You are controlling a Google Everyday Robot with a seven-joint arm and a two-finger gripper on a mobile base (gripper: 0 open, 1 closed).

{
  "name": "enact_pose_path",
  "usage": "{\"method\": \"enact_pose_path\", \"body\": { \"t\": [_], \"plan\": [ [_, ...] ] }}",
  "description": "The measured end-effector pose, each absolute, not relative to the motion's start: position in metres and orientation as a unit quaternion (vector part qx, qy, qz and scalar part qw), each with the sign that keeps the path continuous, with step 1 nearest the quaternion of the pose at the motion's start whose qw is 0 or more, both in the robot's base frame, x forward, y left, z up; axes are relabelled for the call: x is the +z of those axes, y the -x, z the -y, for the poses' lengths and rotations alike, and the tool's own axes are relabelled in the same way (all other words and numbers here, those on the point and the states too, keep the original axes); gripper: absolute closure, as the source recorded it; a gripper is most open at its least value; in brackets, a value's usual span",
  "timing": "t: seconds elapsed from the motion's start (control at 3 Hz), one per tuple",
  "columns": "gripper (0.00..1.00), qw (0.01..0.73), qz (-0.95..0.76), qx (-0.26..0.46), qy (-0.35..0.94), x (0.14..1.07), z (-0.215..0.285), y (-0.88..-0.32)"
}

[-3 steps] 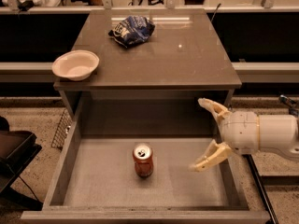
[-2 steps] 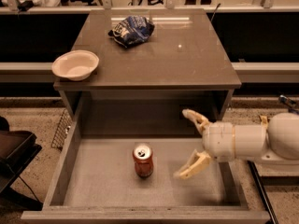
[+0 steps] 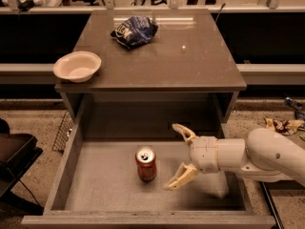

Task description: Pick coke can from top drawer and place on counter

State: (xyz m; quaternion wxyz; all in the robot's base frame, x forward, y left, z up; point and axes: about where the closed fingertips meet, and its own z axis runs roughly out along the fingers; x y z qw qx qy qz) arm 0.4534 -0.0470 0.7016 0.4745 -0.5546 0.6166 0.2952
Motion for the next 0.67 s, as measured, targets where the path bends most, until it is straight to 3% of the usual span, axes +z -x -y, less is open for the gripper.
{"method": "enact_pose_path", "body": {
  "t": [0.67],
  "plan": [
    [0.0, 0.477, -0.601, 0.343, 0.541, 0.669, 0.014, -0.454]
  ]
}}
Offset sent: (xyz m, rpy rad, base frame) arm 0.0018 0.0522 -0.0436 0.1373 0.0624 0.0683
